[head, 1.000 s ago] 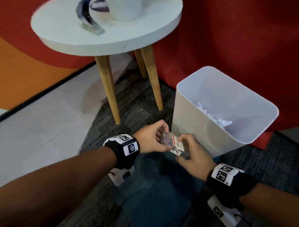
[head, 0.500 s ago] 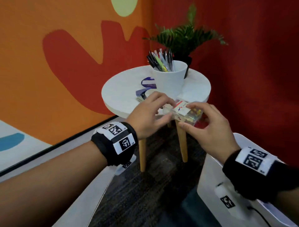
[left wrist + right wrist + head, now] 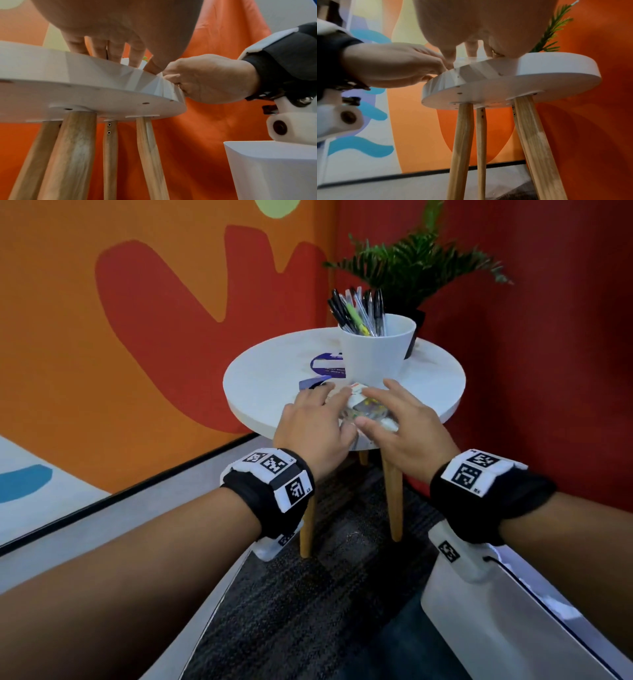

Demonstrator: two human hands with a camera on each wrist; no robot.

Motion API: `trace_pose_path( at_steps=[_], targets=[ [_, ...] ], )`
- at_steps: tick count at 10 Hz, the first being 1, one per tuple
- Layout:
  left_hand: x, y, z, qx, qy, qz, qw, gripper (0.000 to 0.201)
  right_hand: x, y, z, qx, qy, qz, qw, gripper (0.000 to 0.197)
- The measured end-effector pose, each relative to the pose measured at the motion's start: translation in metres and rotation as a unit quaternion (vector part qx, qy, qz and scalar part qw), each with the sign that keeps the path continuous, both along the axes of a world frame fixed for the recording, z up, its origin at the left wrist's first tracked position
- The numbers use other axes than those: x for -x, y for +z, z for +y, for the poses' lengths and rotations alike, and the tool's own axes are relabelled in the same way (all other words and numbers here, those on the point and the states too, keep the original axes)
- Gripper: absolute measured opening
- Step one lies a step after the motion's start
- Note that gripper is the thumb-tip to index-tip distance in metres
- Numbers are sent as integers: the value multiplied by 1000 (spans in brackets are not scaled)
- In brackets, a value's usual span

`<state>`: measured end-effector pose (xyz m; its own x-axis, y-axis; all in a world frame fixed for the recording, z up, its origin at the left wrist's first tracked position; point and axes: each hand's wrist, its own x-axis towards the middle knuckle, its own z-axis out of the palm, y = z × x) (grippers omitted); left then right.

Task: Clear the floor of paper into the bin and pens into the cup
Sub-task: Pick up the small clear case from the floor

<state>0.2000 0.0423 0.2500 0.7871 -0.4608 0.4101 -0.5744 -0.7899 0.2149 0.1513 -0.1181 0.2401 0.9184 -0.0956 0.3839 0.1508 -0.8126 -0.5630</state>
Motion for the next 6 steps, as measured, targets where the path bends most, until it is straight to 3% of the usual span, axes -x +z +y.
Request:
trace_pose_path(
  at_steps=[3, 6],
  targets=[
    [-3, -11, 9, 1, -11, 1, 1000, 60, -1, -13, -2, 39, 57, -28, 997, 56],
    [15, 9, 10, 67, -27, 47, 996, 59, 5, 4, 2, -52, 12, -56, 997, 48]
  ],
)
